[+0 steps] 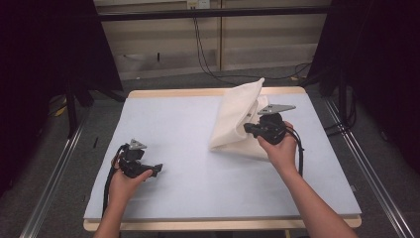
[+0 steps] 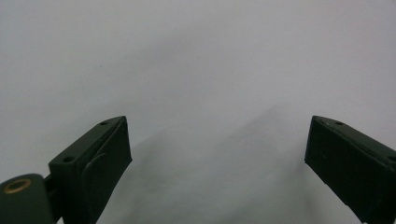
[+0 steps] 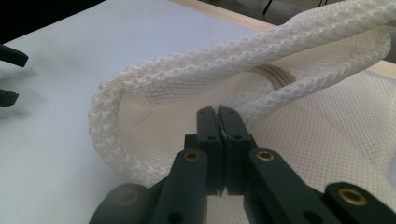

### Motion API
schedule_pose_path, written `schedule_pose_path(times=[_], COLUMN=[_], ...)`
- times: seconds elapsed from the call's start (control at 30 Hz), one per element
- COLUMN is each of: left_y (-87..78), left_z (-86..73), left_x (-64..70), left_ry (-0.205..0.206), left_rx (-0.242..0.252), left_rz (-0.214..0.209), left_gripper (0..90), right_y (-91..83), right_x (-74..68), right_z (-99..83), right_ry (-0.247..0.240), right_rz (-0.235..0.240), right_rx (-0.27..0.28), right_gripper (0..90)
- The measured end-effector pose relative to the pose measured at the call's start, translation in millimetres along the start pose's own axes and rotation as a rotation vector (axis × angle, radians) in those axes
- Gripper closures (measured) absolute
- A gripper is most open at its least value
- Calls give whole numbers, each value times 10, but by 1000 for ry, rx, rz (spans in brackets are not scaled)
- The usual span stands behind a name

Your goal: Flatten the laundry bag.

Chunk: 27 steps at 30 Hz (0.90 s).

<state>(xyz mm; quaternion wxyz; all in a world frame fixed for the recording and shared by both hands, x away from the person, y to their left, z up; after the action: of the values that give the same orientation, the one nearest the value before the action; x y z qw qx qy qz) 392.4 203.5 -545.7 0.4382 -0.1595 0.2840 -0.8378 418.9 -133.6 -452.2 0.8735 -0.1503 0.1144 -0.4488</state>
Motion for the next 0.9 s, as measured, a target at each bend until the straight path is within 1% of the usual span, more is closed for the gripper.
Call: schedule_pose_path(times=[0.1,0.23,0.27,0.3,0.33,0.4,0.43,0.47,0.5,0.53,0.57,0.63,0.67,0.7,0.73,0.77,0.83,0.87,0.9], left_y=[14,2,7,9,13,24,29,35,34,28,27,30,33,37,37,37,34,35,40], left_z=[0,6,15,24,33,45,47,49,47,45,46,51,53,57,57,60,63,67,67], left_x=[-4,-2,9,2,22,23,34,46,47,53,55,49,50,55,55,63,73,82,82], left_ry=[-4,-8,-15,-4,-14,-7,-8,-12,-8,-5,-3,-4,-9,-16,-16,-14,-12,-2,1], left_rx=[11,3,10,15,19,21,21,22,18,9,10,16,18,23,23,23,20,15,15], left_rz=[5,-4,-4,-1,-11,-3,-10,-16,-16,-20,-23,-18,-19,-18,-18,-19,-18,-24,-22], left_gripper=[67,67,67,67,66,66,65,65,64,63,63,63,63,62,62,62,62,62,62], right_y=[72,194,227,252,285,355,394,431,453,466,470,463,455,443,443,437,404,390,376], right_x=[-61,-159,-189,-212,-245,-315,-362,-395,-424,-440,-436,-420,-410,-386,-386,-366,-304,-287,-273], right_z=[31,104,116,122,129,149,153,162,166,170,170,144,130,127,127,126,101,99,101], right_ry=[-4,-8,-8,-12,-10,-10,-14,-15,-7,-1,-7,-35,-30,-10,-10,-2,14,16,23], right_rz=[12,30,34,39,44,64,89,97,103,100,83,66,62,54,54,48,30,25,16], right_rx=[0,15,16,14,13,19,21,30,34,36,36,21,13,19,19,24,8,6,7], right_gripper=[882,881,882,881,880,872,861,845,802,738,661,582,563,525,525,502,411,386,369])
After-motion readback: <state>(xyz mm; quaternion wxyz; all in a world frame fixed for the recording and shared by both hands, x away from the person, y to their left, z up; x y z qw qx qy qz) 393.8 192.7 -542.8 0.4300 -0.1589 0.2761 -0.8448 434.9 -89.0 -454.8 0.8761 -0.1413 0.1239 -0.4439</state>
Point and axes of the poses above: each handheld gripper's, and its own axes: y roughly forward along the jaws, z roughly out of its top, x roughly to its right, the point moved 10 cm from there along y, roughly forward along the jaws, and after that the axes turned 13 degrees about x, right-handed, at the moved point
